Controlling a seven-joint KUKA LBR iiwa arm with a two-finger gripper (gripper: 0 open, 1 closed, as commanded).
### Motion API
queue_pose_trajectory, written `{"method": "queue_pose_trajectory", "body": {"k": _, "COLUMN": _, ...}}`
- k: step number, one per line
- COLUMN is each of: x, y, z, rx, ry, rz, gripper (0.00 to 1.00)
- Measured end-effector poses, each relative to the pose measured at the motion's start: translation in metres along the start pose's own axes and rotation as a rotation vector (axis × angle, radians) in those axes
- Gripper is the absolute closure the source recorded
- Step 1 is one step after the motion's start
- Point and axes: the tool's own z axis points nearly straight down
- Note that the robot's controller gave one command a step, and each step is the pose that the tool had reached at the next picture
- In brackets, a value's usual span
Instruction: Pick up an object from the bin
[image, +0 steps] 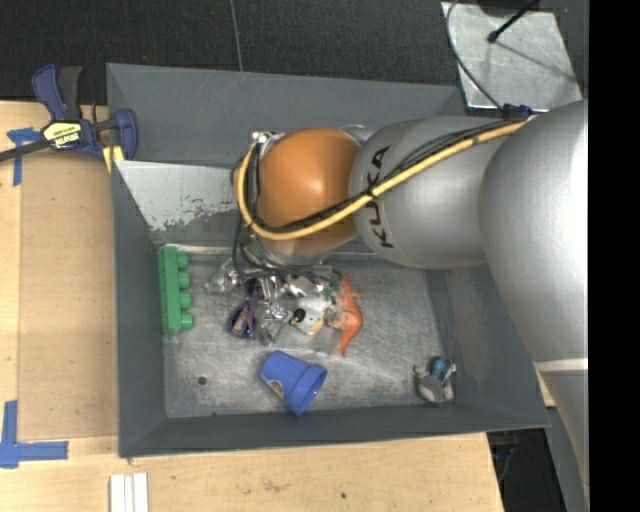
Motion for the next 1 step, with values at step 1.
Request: {"method": "queue_pose_trajectory", "body": {"k": 1, "x": -0.0152, "y": -0.0018, "z": 0.0122, "rx": 0.01, "ry": -0.037, "rz": -0.061, "gripper": 1.0}}
